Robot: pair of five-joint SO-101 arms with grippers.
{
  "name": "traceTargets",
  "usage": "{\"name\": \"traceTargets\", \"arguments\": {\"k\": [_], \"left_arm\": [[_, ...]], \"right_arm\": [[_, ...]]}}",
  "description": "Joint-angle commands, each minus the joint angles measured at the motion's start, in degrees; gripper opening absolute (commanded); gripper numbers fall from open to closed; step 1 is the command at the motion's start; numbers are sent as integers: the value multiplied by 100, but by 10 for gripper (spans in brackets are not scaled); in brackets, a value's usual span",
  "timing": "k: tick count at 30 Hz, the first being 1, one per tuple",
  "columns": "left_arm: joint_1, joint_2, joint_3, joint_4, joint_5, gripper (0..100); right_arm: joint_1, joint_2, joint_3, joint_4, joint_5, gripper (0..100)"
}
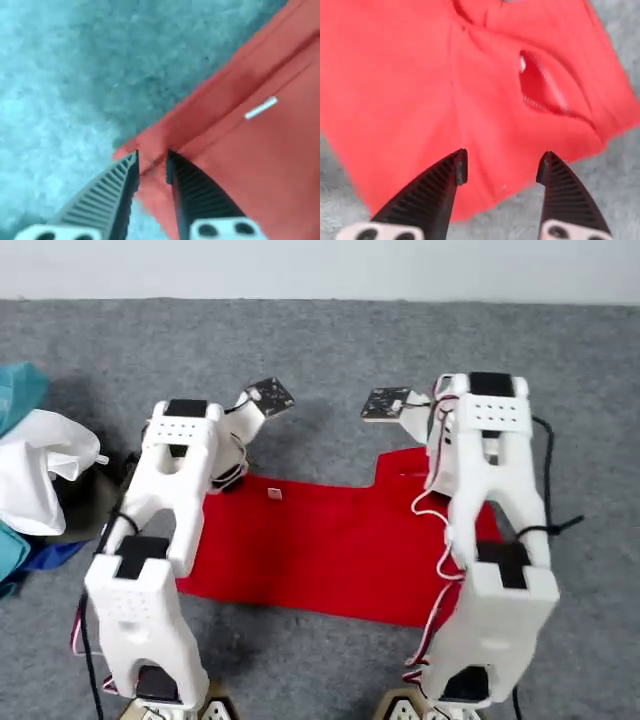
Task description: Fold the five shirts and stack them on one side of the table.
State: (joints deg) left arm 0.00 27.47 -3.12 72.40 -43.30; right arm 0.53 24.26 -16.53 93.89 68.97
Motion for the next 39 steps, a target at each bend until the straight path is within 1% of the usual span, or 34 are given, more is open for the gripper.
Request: {"name": "traceTargets", "arguments": {"k": [1,8,11,12,14,16,19,29,35,39], "left_arm": [[-9,308,-382,-88,35,87],[44,668,-435,-132,26,83],[44,747,-435,-132,-26,30],[44,791,-435,-132,-149,13],[18,826,-435,-105,-440,13],[-9,844,-435,-97,-527,13],[0,800,-435,-97,-527,13],[-9,791,-778,-79,-536,13],[44,791,-1560,448,-527,13],[35,835,-1982,554,-527,13]], "right_arm": [[-101,321,-642,-48,-246,230],[-198,1297,-1609,13,-343,219],[-198,1692,-1864,13,-343,124],[-198,1798,-1934,13,-343,80],[-198,1947,-2022,-4,-343,3],[-198,2009,-2110,13,-343,24],[-198,1974,-2171,13,-343,9],[-198,1473,-2242,22,-325,10],[-198,1262,-2242,-136,-316,10],[-198,1288,-2242,-347,-325,10]]}}
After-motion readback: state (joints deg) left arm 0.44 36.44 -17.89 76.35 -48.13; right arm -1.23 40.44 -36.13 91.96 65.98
